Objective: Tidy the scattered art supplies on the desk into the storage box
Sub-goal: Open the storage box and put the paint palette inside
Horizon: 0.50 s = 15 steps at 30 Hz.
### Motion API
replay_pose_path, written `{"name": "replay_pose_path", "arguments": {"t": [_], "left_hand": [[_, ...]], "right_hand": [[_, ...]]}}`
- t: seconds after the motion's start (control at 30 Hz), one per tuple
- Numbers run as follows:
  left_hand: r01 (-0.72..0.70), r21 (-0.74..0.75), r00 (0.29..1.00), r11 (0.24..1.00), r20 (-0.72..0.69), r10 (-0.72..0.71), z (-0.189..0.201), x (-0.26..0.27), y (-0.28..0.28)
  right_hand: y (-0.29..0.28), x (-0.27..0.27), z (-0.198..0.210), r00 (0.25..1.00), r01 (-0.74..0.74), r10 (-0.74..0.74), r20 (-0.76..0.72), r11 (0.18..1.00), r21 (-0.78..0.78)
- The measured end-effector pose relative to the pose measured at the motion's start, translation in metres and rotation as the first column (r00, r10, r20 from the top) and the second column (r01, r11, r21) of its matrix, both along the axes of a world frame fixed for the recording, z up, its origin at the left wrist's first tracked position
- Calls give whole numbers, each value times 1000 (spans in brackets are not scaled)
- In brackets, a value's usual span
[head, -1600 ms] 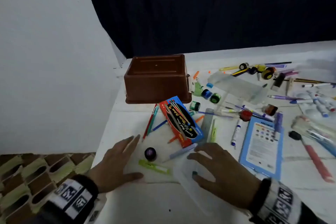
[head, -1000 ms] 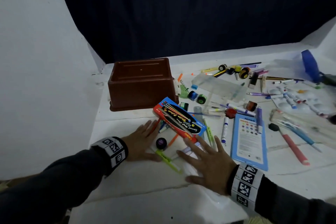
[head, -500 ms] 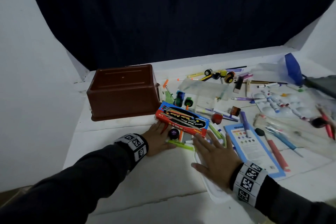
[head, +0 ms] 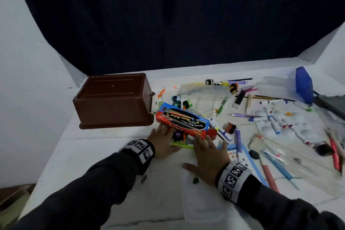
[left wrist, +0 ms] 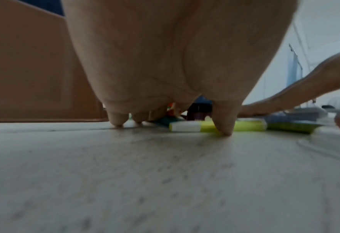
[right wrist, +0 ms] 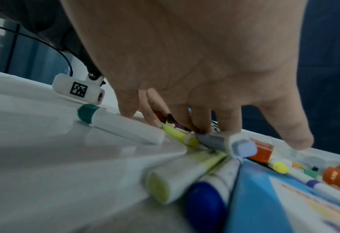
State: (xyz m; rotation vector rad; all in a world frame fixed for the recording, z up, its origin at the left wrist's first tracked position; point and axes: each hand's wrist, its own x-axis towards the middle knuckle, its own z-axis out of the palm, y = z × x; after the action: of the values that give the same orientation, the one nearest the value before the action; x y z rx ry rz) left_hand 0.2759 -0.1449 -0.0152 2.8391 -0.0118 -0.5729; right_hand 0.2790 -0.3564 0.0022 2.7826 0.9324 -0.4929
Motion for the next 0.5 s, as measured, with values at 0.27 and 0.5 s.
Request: {"name": "replay_pose_path", "arguments": {"t": [0.27, 0.5], "left_hand": [[-170, -201, 985, 965, -36, 166, 10, -41, 3], [-163, -273, 986, 948, -62, 152, 13, -41, -22]], "right_hand": [[3, 13, 11, 993, -108, 111, 42, 992, -67], [7, 14, 16, 968, -175, 181, 171, 983, -48]]}}
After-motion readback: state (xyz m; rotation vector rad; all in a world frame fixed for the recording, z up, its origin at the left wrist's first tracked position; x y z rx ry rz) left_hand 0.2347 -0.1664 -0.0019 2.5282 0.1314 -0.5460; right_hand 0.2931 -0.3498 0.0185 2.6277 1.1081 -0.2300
